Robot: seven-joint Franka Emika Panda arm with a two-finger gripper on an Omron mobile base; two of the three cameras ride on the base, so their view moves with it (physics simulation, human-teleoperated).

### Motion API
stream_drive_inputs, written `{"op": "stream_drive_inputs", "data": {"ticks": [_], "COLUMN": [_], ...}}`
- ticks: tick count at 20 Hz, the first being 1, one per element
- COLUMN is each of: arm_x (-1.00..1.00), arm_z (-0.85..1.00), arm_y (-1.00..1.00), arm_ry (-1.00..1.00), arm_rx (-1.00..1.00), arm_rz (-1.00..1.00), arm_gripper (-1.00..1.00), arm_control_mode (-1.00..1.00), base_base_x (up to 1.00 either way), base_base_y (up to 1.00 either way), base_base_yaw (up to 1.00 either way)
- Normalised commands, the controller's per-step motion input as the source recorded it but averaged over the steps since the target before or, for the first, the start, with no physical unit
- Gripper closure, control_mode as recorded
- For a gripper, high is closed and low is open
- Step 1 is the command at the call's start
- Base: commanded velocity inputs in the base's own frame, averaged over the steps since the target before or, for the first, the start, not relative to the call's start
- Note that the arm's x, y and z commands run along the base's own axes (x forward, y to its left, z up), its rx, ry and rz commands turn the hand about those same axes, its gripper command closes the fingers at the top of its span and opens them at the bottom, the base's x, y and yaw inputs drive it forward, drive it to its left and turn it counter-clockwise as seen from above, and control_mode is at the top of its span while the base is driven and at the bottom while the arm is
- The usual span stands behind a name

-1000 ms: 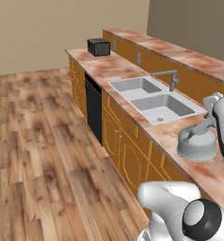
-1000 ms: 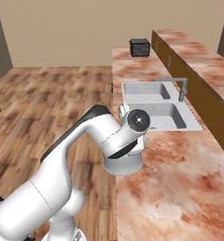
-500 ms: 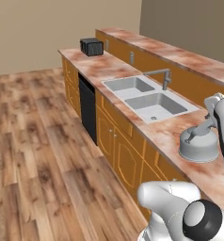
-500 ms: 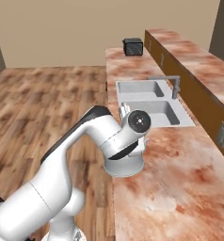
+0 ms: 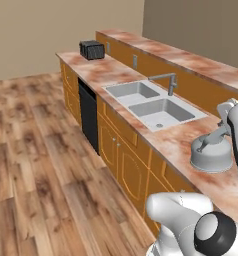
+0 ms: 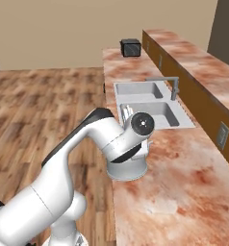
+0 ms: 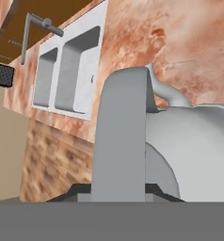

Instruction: The kettle is done boiling. Turn off the stove, then wait for 300 timesteps before moving the kettle to the dining table.

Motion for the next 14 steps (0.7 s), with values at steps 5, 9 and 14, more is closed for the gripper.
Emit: {"op": "stream_drive_inputs", "data": {"ticks": [5, 9, 14], "arm_x": [0.00, 0.00, 0.00], "arm_z": [0.00, 0.00, 0.00], "arm_y": [0.00, 0.00, 0.00], "arm_ry": [0.00, 0.00, 0.00], "arm_rx": [0.00, 0.00, 0.00], "arm_rz": [0.00, 0.00, 0.00], "arm_gripper": [1.00, 1.00, 1.00], "arm_control_mode": [1.00, 1.00, 1.00], "base_base_x": [-0.10, 0.00, 0.00], "base_base_y": [0.37, 0.54, 0.65], "base_base_yaw": [-0.23, -0.25, -0.27]}}
